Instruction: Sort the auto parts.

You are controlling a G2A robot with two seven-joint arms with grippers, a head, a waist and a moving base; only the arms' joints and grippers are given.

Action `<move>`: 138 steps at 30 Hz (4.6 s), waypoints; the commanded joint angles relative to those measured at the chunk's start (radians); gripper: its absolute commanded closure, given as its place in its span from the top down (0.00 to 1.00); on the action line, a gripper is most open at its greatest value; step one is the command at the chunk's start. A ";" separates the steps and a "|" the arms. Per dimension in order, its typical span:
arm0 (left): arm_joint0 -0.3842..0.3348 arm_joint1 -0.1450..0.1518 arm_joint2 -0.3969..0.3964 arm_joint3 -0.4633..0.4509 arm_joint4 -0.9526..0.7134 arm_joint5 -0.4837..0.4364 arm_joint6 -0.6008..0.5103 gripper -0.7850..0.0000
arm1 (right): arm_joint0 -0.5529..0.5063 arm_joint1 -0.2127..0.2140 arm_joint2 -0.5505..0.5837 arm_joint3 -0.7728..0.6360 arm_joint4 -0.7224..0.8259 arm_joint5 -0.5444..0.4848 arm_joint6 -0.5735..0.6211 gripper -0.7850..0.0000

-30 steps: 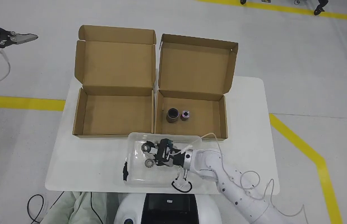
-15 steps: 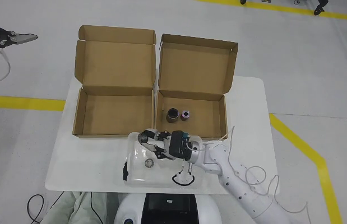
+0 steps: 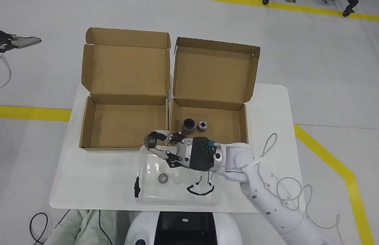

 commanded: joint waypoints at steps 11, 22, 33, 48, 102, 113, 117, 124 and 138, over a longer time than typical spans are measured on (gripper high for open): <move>0.000 0.000 0.000 0.000 0.000 0.000 0.000 1.00 | 0.065 -0.015 0.018 -0.098 0.030 0.073 0.020 0.00; 0.000 0.000 0.000 0.000 0.000 0.000 0.000 1.00 | 0.069 -0.013 0.083 -0.177 0.032 0.132 0.010 0.00; 0.000 0.000 0.000 0.000 0.000 0.000 0.000 1.00 | 0.101 -0.014 0.139 -0.202 0.070 0.145 0.050 0.00; 0.000 0.000 0.000 0.000 0.000 0.000 0.000 1.00 | 0.055 -0.011 0.139 -0.169 0.049 0.149 0.077 0.00; 0.000 0.000 0.000 0.000 0.000 0.000 0.000 1.00 | 0.429 -0.296 -0.351 0.699 0.135 0.396 0.583 0.00; 0.000 0.000 0.000 0.000 0.000 0.000 0.000 1.00 | 0.513 -0.388 -0.390 0.877 0.188 0.376 0.614 0.00; 0.000 0.000 0.000 0.000 0.000 0.000 0.000 1.00 | 0.531 -0.418 -0.402 0.944 0.198 0.369 0.608 0.02; 0.000 0.000 0.000 0.000 0.000 0.000 0.000 1.00 | 0.556 -0.458 -0.407 1.035 0.202 0.354 0.581 0.20; 0.000 0.000 0.000 0.000 0.000 0.000 0.000 1.00 | 0.576 -0.490 -0.394 1.070 0.164 0.342 0.531 0.29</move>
